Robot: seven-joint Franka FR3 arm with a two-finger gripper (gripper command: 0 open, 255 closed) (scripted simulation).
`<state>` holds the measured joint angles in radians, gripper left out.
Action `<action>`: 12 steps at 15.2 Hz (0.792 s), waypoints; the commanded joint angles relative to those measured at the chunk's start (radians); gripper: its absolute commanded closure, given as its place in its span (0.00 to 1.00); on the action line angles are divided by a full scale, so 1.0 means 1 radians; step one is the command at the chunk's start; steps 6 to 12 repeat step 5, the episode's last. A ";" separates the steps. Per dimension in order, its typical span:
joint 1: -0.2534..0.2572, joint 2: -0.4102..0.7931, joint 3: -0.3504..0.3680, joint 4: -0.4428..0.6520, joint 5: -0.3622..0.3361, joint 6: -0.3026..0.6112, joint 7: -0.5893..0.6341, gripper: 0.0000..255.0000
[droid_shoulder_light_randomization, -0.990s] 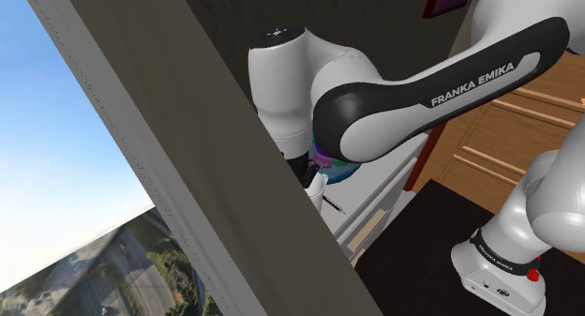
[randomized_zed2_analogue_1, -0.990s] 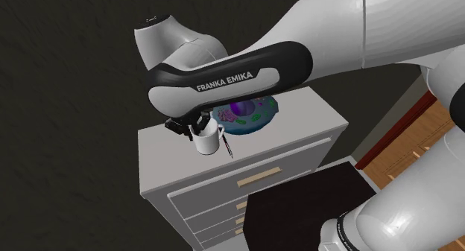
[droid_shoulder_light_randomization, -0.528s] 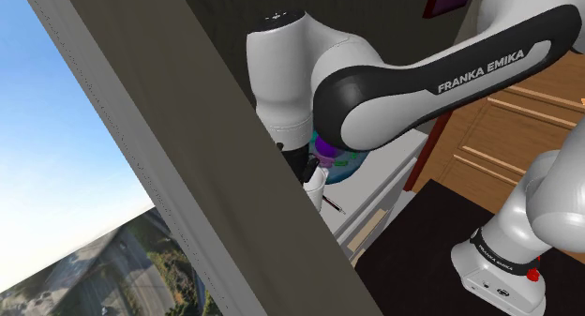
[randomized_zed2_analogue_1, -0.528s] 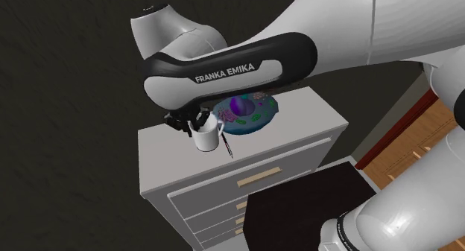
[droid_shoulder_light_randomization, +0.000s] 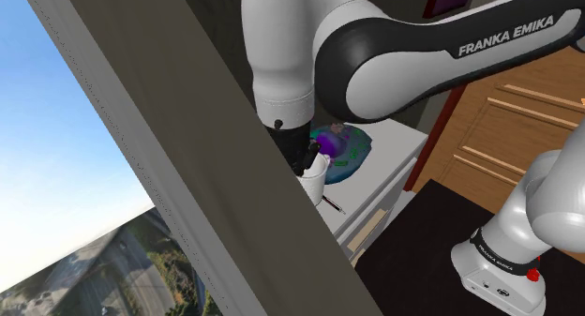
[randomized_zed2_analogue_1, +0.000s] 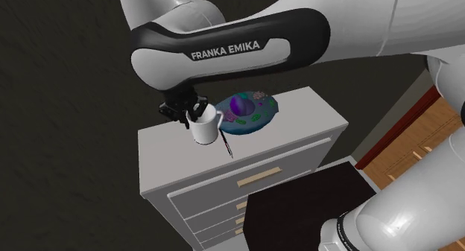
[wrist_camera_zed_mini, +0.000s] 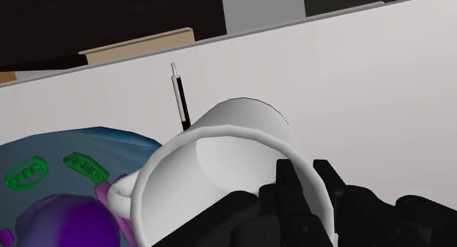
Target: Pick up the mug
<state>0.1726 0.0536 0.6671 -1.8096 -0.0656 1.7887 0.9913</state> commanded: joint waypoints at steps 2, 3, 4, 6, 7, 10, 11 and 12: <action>-0.002 -0.009 -0.001 0.032 0.006 -0.039 -0.007 1.00; -0.002 -0.010 -0.001 0.045 0.007 -0.052 -0.007 1.00; -0.002 -0.010 -0.001 0.047 0.007 -0.054 -0.007 1.00; -0.002 -0.010 -0.001 0.047 0.007 -0.054 -0.007 1.00; -0.002 -0.010 -0.001 0.047 0.007 -0.054 -0.007 1.00; -0.002 -0.010 -0.001 0.047 0.007 -0.054 -0.007 1.00; -0.002 -0.010 -0.001 0.047 0.007 -0.054 -0.007 1.00; -0.002 -0.010 -0.001 0.047 0.007 -0.054 -0.007 1.00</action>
